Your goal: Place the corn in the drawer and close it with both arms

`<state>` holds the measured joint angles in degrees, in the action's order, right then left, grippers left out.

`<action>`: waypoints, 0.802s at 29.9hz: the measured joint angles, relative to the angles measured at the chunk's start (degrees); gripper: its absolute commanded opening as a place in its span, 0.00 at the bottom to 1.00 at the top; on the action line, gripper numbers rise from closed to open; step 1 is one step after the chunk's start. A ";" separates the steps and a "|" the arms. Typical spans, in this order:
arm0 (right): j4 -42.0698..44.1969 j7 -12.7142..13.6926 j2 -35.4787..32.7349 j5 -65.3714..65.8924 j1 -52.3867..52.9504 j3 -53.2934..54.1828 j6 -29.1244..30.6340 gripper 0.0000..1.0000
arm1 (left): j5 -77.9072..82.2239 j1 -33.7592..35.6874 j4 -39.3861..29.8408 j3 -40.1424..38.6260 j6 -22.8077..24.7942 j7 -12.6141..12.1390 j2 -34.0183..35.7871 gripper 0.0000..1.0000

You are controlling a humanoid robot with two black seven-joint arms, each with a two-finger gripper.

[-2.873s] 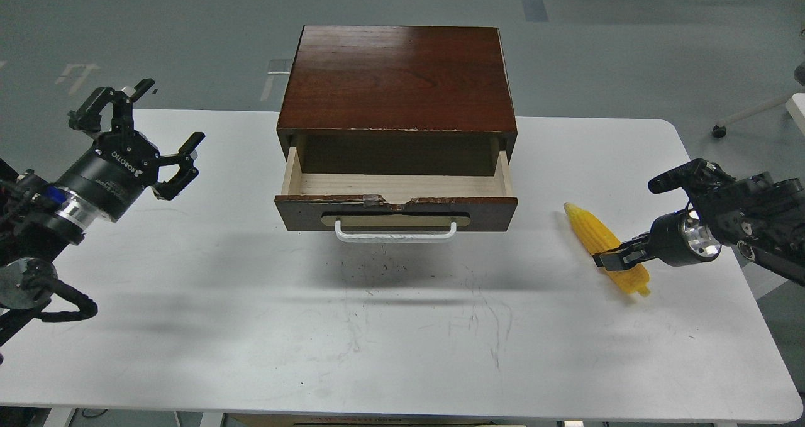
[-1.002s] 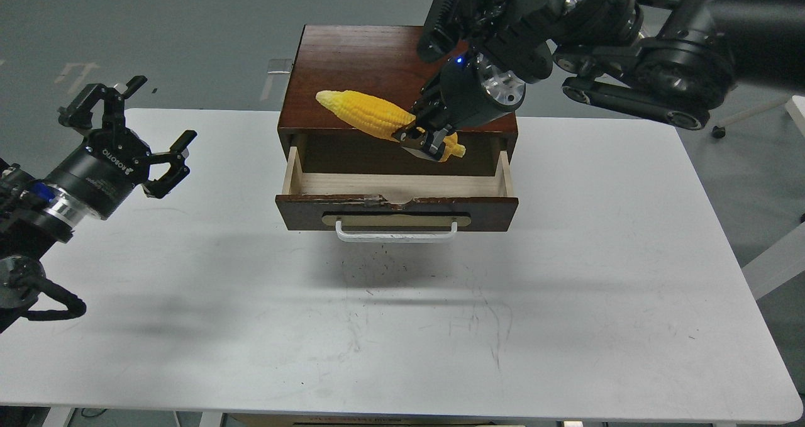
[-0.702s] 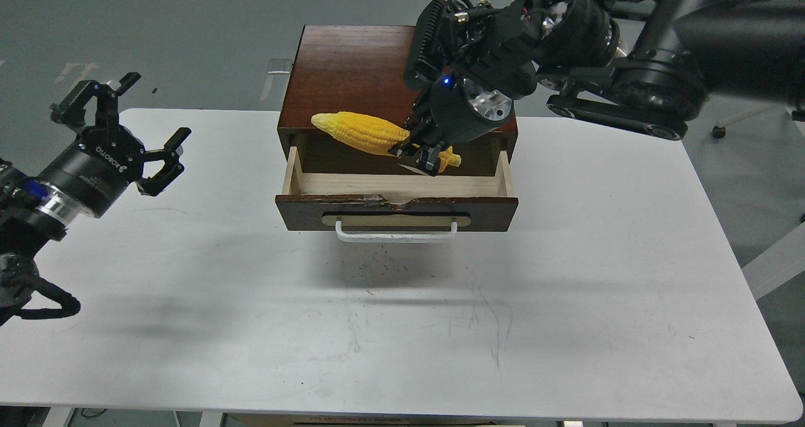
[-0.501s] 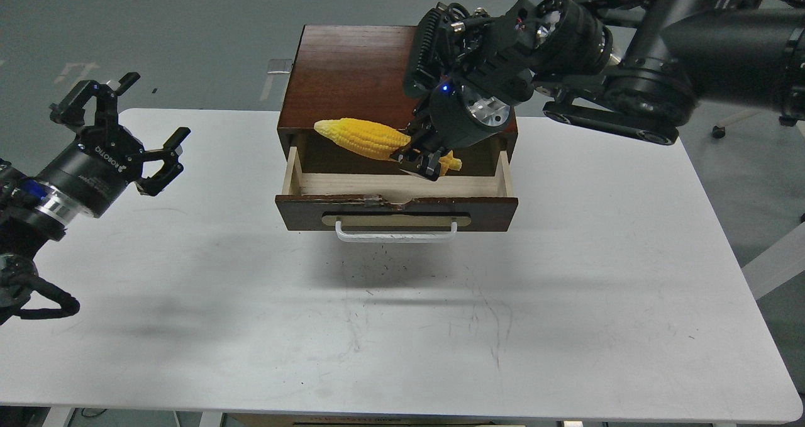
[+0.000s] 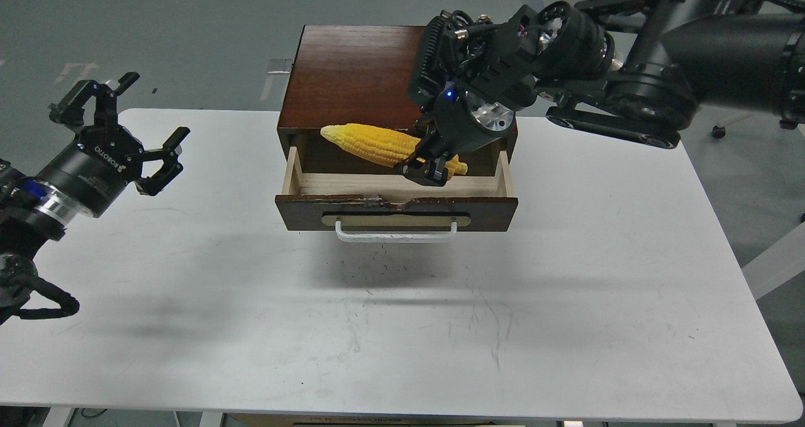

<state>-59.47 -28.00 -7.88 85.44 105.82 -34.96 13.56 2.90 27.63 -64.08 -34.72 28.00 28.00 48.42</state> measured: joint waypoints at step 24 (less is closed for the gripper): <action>-1.07 0.02 -22.88 -41.11 -7.73 16.23 -0.44 0.97 | -0.11 0.84 2.73 -3.47 0.00 0.00 1.17 0.99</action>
<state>-60.54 -27.98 -30.76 44.33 98.09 -18.72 13.11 2.80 28.47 -61.35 -38.19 28.00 28.00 49.60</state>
